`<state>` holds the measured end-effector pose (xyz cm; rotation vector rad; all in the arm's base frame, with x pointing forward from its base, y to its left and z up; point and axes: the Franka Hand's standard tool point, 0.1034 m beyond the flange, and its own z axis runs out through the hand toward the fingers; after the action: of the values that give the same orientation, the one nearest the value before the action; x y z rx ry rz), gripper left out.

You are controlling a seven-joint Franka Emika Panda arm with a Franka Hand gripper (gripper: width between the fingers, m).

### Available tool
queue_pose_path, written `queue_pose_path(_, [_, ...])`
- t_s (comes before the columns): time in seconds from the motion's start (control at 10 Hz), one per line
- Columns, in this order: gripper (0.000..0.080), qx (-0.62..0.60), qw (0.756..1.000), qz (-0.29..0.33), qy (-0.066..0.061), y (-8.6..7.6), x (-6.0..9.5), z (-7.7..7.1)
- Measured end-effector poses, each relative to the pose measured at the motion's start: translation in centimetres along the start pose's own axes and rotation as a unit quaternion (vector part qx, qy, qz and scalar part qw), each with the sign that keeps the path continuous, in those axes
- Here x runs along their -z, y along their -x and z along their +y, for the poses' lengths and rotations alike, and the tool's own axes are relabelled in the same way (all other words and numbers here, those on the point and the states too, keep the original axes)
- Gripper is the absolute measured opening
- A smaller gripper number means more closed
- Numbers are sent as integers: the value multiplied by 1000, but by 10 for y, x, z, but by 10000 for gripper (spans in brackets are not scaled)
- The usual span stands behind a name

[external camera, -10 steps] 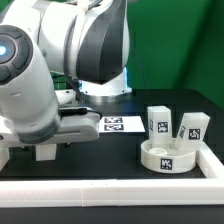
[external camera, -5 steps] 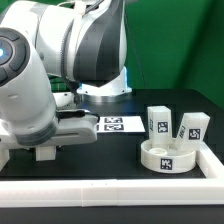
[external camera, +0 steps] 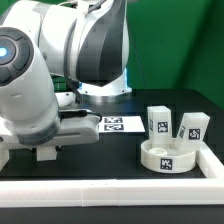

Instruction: Assemble stool

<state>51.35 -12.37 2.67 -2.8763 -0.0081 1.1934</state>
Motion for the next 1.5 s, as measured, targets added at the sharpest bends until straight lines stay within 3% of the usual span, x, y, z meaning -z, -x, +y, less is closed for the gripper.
queue_pose_path(0.2, [338, -37, 999, 5, 3, 14, 40, -43])
queue_pose_path(0.5, [340, -107, 993, 48, 13, 9, 78, -80])
queue_pose_path(0.8, [340, -93, 994, 60, 13, 4, 77, -76])
queue_pose_path(1.0, [340, -91, 989, 115, 15, -7, 86, -78])
queue_pose_path(1.3, [340, -125, 971, 206, -8, 6, 107, -104])
queue_pose_path(1.5, [340, -134, 953, 269, -33, 7, 120, -118])
